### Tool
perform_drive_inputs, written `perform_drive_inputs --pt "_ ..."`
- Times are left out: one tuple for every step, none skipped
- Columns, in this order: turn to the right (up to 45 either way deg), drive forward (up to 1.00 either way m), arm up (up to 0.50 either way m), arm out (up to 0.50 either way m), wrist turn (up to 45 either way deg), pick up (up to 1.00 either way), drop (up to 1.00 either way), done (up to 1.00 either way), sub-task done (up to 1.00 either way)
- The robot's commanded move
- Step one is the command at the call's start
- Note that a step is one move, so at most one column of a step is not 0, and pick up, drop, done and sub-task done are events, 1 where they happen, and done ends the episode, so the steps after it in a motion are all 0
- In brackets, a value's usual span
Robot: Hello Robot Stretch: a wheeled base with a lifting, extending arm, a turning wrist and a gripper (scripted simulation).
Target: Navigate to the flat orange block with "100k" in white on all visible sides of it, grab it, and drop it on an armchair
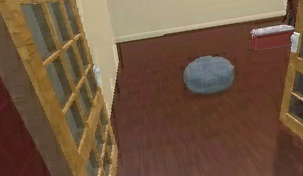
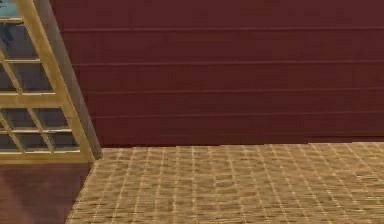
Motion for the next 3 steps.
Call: perform_drive_inputs --pt "0.0 1.00 0.00 0.00 0.0 0.00 0.00 0.00 0.00" --pt "3.0 0.00 0.00 0.00 0.0 0.00 0.00 0.00 0.00" --pt "0.0 0.85 0.00 0.00 0.0 0.00 0.00 0.00 0.00"
